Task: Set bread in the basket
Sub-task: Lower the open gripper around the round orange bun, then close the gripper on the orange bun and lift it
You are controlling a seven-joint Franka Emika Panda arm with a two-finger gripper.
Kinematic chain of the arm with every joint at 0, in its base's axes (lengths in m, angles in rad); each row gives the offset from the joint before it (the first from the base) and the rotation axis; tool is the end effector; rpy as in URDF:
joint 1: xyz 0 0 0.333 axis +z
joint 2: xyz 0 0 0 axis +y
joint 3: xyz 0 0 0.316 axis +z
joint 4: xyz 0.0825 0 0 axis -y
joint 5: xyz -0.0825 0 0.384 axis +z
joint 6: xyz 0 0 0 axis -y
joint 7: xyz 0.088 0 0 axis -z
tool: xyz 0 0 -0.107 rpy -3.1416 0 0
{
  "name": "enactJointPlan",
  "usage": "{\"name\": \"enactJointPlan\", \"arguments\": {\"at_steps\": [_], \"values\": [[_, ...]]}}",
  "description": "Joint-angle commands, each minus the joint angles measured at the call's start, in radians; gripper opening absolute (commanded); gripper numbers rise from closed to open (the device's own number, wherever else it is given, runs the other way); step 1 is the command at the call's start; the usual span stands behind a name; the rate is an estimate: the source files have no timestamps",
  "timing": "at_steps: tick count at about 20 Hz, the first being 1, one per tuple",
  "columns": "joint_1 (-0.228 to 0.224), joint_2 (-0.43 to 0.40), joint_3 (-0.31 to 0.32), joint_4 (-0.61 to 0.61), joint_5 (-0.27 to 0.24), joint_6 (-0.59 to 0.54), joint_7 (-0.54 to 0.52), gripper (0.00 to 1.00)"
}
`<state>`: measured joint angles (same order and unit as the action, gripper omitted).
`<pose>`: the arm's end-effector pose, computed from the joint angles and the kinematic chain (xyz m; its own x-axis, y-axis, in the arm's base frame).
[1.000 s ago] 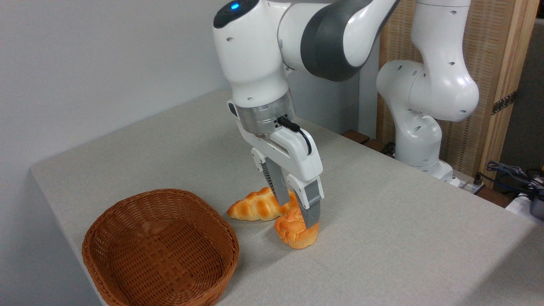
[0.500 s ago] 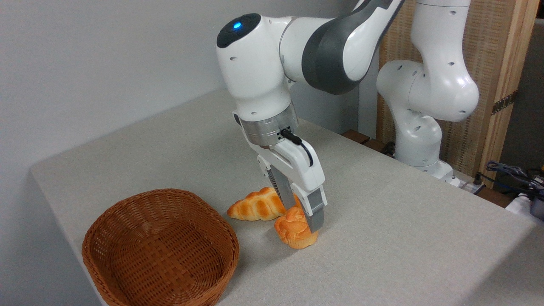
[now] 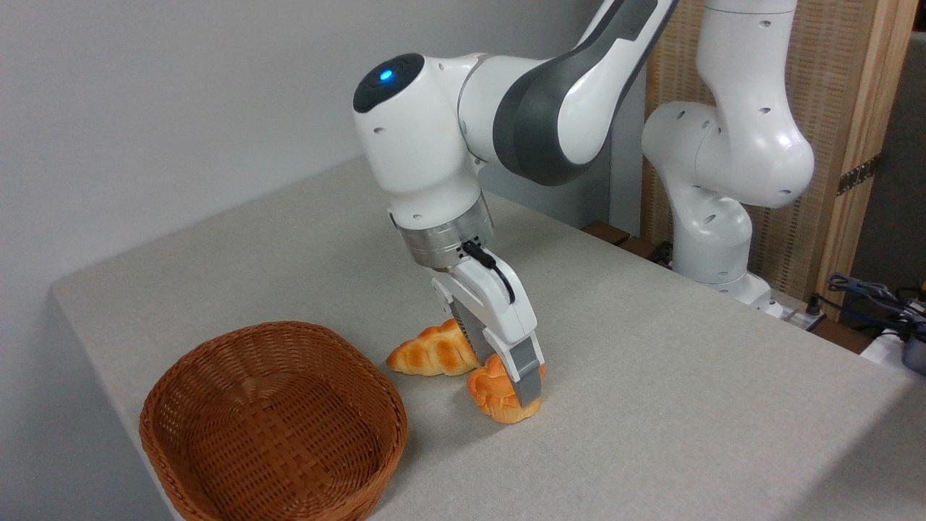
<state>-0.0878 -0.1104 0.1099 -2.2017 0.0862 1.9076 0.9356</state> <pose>0.4883 0.0177 0.4153 0.5659 -0.8089 -0.1596 -0.8039 -0.5843 0.1110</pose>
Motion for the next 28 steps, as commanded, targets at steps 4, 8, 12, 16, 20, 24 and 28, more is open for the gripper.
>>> {"name": "enactJointPlan", "arguments": {"at_steps": [4,8,12,16,20,24,28], "values": [[-0.007,0.009,0.008,-0.006,-0.008,0.016,0.009,0.87],[-0.007,0.012,0.008,-0.006,-0.010,0.016,0.009,0.45],[-0.007,0.012,0.008,-0.006,-0.010,0.016,0.009,0.45],[-0.007,0.011,0.008,-0.003,-0.010,0.016,0.009,0.45],[-0.007,-0.003,0.008,0.029,-0.010,0.015,0.009,0.45],[-0.006,-0.005,0.008,0.082,-0.011,0.013,0.011,0.45],[-0.007,-0.003,0.008,0.149,-0.040,0.018,0.009,0.45]]}}
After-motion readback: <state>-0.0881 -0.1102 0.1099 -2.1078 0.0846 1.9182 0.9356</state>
